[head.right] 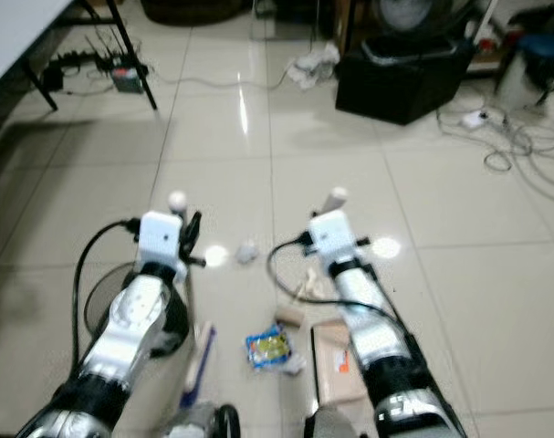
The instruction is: Sweep floor
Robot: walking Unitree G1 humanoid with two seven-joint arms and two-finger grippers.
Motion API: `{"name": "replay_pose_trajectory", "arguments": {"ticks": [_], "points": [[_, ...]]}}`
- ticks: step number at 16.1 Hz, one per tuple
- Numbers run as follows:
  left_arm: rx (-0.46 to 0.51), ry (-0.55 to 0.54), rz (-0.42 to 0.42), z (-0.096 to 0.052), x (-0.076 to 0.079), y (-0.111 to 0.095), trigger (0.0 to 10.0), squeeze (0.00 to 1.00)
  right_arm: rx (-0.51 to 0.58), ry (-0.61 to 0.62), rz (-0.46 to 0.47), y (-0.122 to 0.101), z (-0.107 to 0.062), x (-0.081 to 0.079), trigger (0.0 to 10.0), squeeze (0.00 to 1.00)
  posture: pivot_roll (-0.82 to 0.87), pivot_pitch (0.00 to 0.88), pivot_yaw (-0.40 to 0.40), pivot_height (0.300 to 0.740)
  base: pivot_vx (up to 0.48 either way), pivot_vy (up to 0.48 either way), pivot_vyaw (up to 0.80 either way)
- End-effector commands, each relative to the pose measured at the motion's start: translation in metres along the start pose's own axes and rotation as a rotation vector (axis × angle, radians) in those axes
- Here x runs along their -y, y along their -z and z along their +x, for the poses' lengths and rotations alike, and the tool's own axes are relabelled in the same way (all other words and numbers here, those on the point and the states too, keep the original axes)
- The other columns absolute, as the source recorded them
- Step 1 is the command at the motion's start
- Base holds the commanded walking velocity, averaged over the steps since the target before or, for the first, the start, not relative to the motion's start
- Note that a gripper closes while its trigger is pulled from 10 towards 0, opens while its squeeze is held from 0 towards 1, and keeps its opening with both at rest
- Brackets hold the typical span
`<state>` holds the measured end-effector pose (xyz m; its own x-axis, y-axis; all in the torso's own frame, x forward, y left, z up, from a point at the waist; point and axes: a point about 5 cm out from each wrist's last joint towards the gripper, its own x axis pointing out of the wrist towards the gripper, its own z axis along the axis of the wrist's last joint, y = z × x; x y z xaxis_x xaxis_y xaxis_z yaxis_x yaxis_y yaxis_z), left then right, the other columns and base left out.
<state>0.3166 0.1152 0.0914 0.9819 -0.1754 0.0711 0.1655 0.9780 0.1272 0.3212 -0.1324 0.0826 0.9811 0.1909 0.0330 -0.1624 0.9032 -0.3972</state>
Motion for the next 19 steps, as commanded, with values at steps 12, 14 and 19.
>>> {"name": "replay_pose_trajectory", "arguments": {"ticks": [12,14,19], "points": [[0.037,-0.013,-0.333,0.019,0.041,-0.009,10.0,0.0,0.104,-0.107,0.021,-0.009,-0.012,-0.054,10.0,0.0,-0.05,0.213,0.104,0.74,0.0,0.0,0.0],[0.058,-0.01,-0.37,0.023,0.041,-0.014,10.0,0.0,0.101,-0.107,0.031,-0.009,-0.013,-0.056,10.0,0.0,-0.04,0.209,0.106,0.74,0.0,0.0,0.0],[0.17,0.169,-0.351,0.025,0.04,-0.036,10.0,0.0,0.086,-0.059,0.052,-0.004,-0.013,-0.045,10.0,0.0,-0.04,0.183,0.11,0.74,0.0,0.0,0.0]]}}
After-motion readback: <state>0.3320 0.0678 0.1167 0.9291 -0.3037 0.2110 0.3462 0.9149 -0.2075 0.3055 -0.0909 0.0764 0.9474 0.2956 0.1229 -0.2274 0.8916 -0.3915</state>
